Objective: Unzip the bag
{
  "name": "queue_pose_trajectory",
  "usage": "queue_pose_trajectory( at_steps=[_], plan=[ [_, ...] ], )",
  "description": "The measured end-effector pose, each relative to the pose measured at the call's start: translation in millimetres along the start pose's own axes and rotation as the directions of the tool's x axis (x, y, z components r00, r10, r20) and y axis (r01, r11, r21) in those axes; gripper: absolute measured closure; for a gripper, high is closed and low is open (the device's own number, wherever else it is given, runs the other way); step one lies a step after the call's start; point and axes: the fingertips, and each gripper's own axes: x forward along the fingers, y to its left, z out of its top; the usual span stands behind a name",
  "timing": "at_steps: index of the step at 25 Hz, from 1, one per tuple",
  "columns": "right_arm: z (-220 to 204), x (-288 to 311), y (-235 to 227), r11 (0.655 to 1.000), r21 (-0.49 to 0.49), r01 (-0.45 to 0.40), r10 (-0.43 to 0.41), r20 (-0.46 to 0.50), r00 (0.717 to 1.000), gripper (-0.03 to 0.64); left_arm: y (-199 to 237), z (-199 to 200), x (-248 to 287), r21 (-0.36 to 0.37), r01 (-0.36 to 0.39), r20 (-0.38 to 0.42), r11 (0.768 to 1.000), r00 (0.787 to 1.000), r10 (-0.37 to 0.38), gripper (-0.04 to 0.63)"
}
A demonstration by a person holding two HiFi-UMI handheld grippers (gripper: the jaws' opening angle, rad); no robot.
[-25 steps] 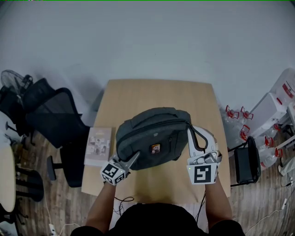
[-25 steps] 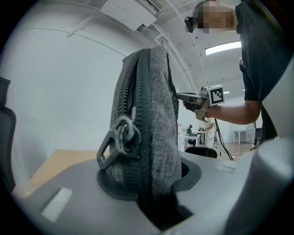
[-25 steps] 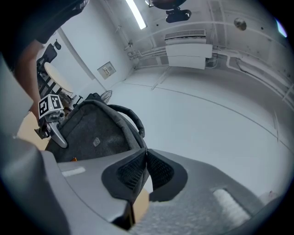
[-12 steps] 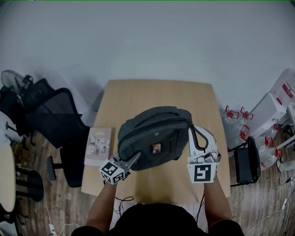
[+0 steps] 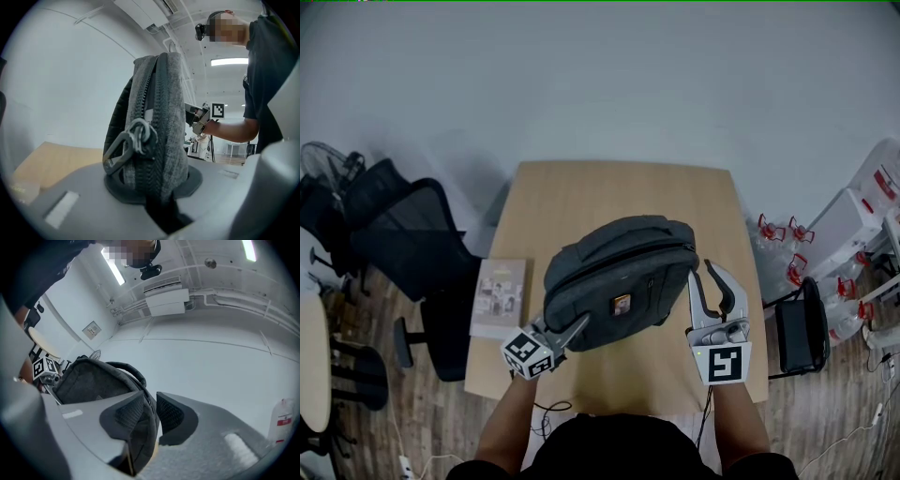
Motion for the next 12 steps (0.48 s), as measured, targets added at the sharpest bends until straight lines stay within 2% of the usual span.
queue_pose_trajectory(
  at_steps=[3,6,12],
  plan=[
    [-4,-13,-2,0.999,-0.001,0.042,-0.042,-0.002,0.999,0.528,-13,9,1,-0.018,0.047,0.01,0.999,0.999,-0.047,0.491],
    [-9,-26,-19,0.995,-0.03,0.092,-0.092,-0.005,0.996,0.528,-28,18,6,-0.062,0.126,0.044,0.99,0.991,-0.123,0.491],
    [18,-46,-50,0.981,-0.053,0.189,-0.186,0.056,0.981,0.526,-41,24,21,-0.209,0.262,0.063,0.942,0.965,-0.254,0.491]
  ],
)
